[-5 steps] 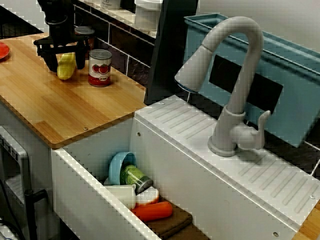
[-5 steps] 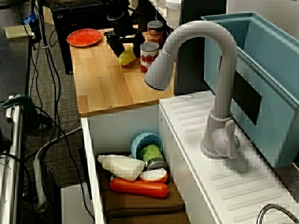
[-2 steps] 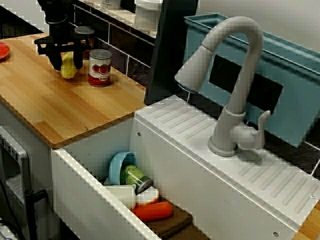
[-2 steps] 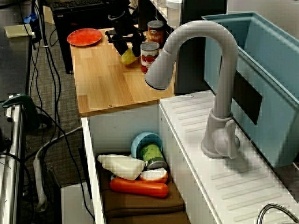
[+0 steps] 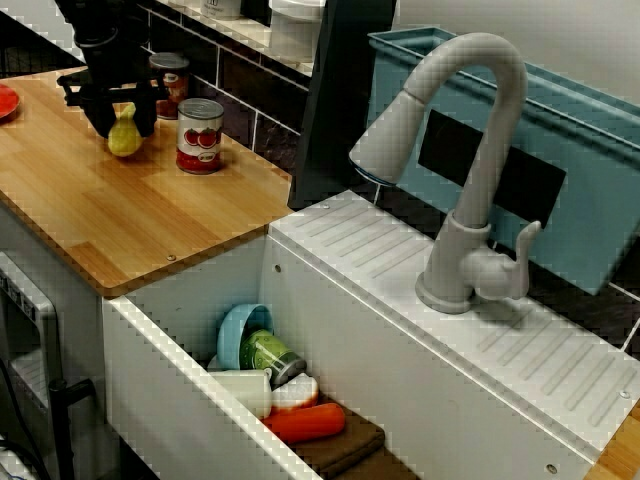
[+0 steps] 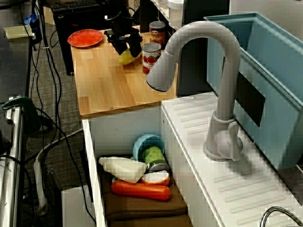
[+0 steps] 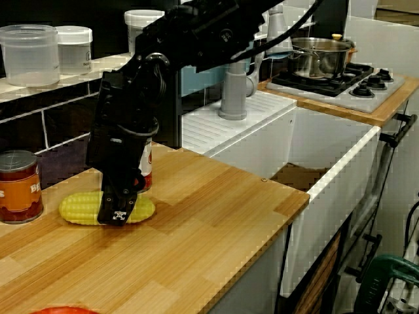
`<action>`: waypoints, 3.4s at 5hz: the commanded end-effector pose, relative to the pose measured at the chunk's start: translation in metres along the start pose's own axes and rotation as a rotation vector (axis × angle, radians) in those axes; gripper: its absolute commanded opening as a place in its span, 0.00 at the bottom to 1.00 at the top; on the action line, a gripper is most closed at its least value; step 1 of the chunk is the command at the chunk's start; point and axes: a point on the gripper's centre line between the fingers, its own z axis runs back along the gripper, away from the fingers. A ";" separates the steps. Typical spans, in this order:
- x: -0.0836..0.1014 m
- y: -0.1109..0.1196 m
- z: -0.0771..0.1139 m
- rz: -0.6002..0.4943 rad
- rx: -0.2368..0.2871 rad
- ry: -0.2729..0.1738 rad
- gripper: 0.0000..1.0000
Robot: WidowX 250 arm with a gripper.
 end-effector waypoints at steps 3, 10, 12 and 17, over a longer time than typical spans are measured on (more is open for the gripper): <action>0.029 0.037 0.031 -0.316 -0.301 -0.004 0.00; 0.020 0.029 0.028 -0.764 -0.452 -0.076 0.00; 0.003 0.023 0.029 -0.851 -0.458 -0.129 0.00; -0.020 0.010 0.049 -0.922 -0.500 -0.095 0.00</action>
